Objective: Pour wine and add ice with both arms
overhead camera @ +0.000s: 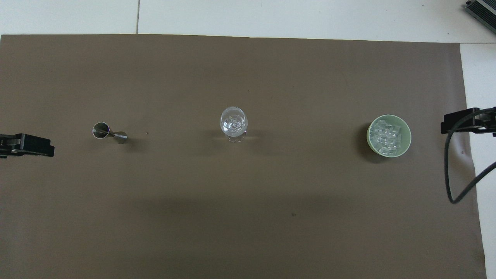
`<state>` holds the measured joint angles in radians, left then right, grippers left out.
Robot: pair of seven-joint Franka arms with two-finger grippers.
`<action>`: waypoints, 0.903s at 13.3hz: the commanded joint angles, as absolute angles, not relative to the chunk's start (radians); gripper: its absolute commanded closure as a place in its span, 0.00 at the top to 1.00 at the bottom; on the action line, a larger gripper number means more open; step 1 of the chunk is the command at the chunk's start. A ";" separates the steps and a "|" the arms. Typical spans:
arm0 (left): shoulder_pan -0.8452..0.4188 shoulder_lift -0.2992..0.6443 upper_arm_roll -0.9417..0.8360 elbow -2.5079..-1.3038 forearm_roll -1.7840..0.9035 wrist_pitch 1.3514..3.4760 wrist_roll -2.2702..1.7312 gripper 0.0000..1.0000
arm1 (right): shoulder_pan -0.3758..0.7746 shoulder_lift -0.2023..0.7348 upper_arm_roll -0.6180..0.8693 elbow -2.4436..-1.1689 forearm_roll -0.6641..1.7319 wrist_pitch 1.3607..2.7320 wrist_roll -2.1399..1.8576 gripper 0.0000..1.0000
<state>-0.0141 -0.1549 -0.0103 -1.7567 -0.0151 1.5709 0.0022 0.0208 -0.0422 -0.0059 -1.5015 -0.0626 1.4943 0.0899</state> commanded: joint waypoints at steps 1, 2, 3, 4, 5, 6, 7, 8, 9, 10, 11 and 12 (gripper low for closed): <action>-0.028 -0.178 0.002 -1.779 -0.009 1.577 0.009 1.00 | 0.071 -0.052 -0.060 -1.517 -0.043 1.488 0.069 1.00; -0.028 -0.178 0.002 -1.778 -0.009 1.577 0.011 1.00 | 0.068 -0.052 -0.060 -1.520 -0.041 1.488 0.069 1.00; -0.028 -0.179 0.002 -1.779 -0.009 1.575 0.011 1.00 | 0.069 -0.052 -0.058 -1.522 -0.041 1.488 0.069 1.00; -0.028 -0.179 -0.002 -1.778 -0.009 1.566 0.014 1.00 | 0.069 -0.054 -0.060 -1.525 -0.041 1.488 0.071 1.00; -0.037 -0.178 -0.002 -1.776 -0.009 1.563 0.015 1.00 | 0.069 -0.054 -0.058 -1.525 -0.041 1.489 0.071 1.00; -0.038 -0.175 -0.002 -1.770 -0.011 1.560 0.015 1.00 | 0.071 -0.054 -0.058 -1.525 -0.041 1.491 0.072 1.00; -0.028 -0.170 -0.002 -1.758 -0.023 1.548 0.017 1.00 | 0.074 -0.054 -0.058 -1.526 -0.041 1.496 0.075 1.00; -0.029 -0.158 0.002 -1.737 -0.021 1.527 0.017 1.00 | 0.075 -0.054 -0.058 -1.526 -0.041 1.496 0.075 1.00; -0.029 -0.135 0.002 -1.709 -0.018 1.519 0.015 1.00 | 0.077 -0.054 -0.057 -1.526 -0.041 1.497 0.077 1.00; -0.026 -0.123 0.003 -1.689 -0.021 1.516 0.017 1.00 | 0.078 -0.054 -0.055 -1.526 -0.043 1.497 0.077 1.00; -0.028 -0.118 0.002 -1.668 -0.021 1.502 0.017 1.00 | 0.078 -0.054 -0.054 -1.526 -0.041 1.497 0.077 1.00; -0.026 -0.095 0.003 -1.642 -0.021 1.491 0.017 1.00 | 0.078 -0.054 -0.054 -1.528 -0.041 1.497 0.077 1.00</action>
<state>-0.0202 -0.1425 -0.0080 -1.7181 -0.0164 1.5411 0.0038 0.0766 -0.0421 -0.0478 -1.5101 -0.0614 1.4927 0.0899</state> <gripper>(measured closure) 0.000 0.000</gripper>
